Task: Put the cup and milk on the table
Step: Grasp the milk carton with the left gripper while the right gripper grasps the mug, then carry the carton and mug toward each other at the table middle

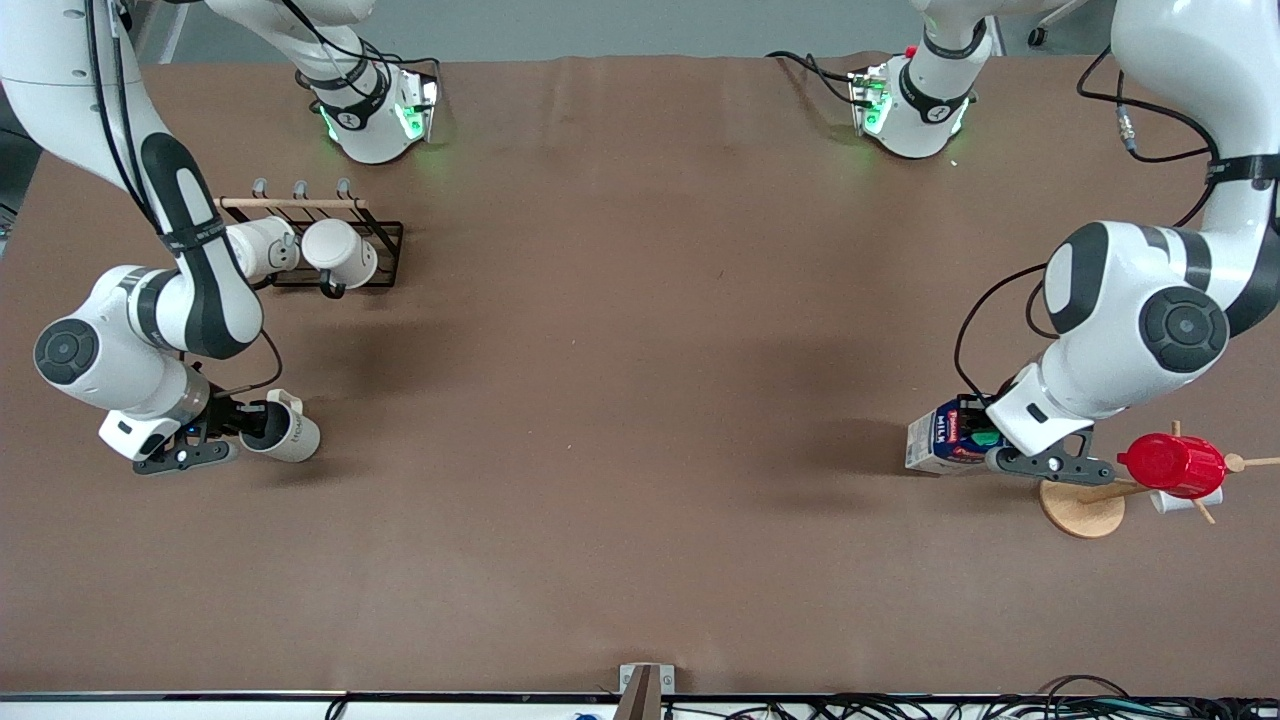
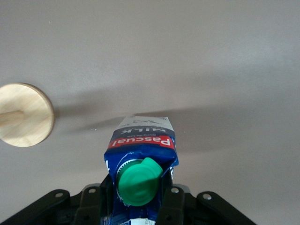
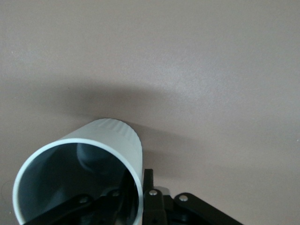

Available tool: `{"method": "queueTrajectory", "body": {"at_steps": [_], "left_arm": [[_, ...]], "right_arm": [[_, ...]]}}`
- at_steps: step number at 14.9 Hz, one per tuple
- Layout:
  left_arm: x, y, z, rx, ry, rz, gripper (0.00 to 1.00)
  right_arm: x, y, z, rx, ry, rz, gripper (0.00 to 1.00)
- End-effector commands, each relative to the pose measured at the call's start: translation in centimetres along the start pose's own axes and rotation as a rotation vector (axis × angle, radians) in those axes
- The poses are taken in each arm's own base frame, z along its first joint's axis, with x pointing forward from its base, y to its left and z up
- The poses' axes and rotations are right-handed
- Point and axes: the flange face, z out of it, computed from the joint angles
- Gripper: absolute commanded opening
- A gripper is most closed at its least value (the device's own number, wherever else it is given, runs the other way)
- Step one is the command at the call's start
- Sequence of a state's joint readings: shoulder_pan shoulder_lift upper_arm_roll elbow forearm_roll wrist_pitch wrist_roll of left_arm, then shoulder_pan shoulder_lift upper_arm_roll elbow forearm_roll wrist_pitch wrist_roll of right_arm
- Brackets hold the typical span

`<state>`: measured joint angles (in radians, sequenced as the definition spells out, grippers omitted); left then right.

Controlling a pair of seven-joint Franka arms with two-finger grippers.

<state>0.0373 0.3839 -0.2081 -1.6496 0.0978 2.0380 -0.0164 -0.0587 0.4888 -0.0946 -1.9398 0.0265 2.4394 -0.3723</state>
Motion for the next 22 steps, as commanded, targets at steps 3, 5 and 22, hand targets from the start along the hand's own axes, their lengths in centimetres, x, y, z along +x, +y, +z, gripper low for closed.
{"method": "queueTrajectory", "body": {"at_steps": [3, 5, 22], "left_arm": [[1.1, 2.9, -4.7, 0.005, 0.014, 0.032, 0.32], [1.1, 3.6, -4.8, 0.009, 0.016, -0.003, 0.32], [1.4, 23.2, -4.3, -0.038, 0.048, -0.199, 0.32]], "right_arm": [[1.3, -3.5, -5.9, 0.056, -0.075, 0.055, 0.0], [2.3, -9.5, -9.6, 0.065, -0.101, 0.13, 0.0], [3.2, -49.4, -4.9, 0.082, 0.018, 0.459, 0.0]]}}
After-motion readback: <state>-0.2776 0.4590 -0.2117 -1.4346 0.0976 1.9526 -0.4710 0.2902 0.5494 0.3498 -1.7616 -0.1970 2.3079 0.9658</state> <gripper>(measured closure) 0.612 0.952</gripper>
